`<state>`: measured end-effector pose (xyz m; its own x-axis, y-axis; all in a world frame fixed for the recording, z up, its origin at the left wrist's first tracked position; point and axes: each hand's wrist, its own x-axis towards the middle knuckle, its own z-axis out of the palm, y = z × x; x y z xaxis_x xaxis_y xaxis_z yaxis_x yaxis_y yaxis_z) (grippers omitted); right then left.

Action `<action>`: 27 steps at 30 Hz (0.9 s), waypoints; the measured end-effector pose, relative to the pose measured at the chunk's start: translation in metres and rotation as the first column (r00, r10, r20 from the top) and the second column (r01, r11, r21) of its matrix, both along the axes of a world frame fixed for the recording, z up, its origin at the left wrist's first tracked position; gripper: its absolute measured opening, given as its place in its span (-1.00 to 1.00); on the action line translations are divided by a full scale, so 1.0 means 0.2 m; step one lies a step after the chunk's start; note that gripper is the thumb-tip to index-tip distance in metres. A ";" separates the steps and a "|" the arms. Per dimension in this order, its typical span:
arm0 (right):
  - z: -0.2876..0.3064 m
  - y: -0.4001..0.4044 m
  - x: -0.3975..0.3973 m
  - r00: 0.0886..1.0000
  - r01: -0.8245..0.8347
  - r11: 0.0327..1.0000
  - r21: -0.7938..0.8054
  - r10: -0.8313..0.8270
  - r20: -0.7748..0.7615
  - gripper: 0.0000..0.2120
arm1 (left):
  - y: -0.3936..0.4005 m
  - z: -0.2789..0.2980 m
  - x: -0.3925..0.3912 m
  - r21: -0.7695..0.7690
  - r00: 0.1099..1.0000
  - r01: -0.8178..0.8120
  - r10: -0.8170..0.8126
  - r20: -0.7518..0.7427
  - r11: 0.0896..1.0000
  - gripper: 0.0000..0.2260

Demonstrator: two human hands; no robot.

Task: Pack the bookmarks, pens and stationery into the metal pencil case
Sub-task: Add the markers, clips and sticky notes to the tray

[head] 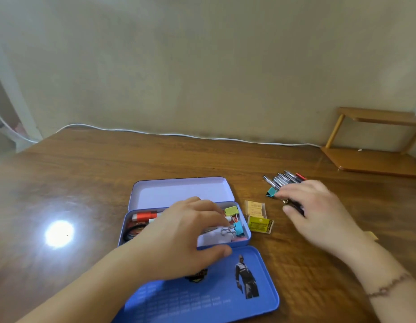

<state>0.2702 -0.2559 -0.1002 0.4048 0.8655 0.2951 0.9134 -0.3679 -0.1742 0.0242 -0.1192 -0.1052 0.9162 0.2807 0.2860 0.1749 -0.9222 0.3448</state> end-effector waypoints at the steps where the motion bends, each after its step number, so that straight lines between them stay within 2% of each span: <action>1: -0.01 0.00 0.00 1.000 0.009 0.997 -0.074 -0.010 -0.011 -0.67 | 0.02 0.00 -0.01 -0.004 0.999 -0.023 0.023 0.024 1.000 -0.61; 3: -0.01 0.01 -0.01 1.000 0.008 0.991 -0.134 -0.012 -0.025 -0.62 | 0.05 0.01 -0.02 0.029 0.997 -0.065 0.064 0.050 0.997 -0.59; 6: -0.03 0.05 -0.02 1.000 0.010 0.990 -0.142 -0.006 0.029 -0.54 | 0.07 0.00 -0.03 0.098 0.994 -0.099 0.094 0.048 0.990 -0.57; 10: -0.06 0.09 0.00 0.998 0.002 0.982 -0.187 0.009 0.061 -0.61 | 0.08 0.00 -0.03 0.092 0.993 -0.107 0.101 0.066 0.990 -0.57; 14: -0.06 0.08 0.01 0.999 -0.044 0.999 -0.021 0.045 0.016 -0.71 | 0.08 0.00 -0.03 0.094 0.990 -0.120 0.113 0.081 0.988 -0.62; 21: -0.06 0.08 0.00 0.995 -0.077 0.995 0.063 0.081 -0.066 -0.72 | 0.11 -0.02 -0.03 0.091 0.985 -0.154 0.146 0.094 0.984 -0.78; 23: -0.04 0.07 -0.02 0.995 -0.070 0.978 0.197 0.082 -0.056 -0.67 | 0.12 -0.02 -0.03 0.070 0.980 -0.174 0.166 0.109 0.982 -0.76; 25: 0.01 0.05 -0.07 0.988 -0.131 0.920 0.370 0.152 -0.027 -0.64 | 0.12 -0.02 -0.03 0.047 0.978 -0.183 0.177 0.110 0.982 -0.74; 27: 0.05 0.04 -0.18 0.946 -0.274 0.867 0.416 0.320 -0.043 -0.62 | 0.12 -0.01 -0.03 0.036 0.978 -0.188 0.183 0.104 0.982 -0.73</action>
<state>0.2335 -0.2476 -0.0895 0.1964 0.7674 0.6103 0.9356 0.0396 -0.3508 0.0175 -0.0947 -0.1079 0.8156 0.4279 0.3896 0.3113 -0.8919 0.3281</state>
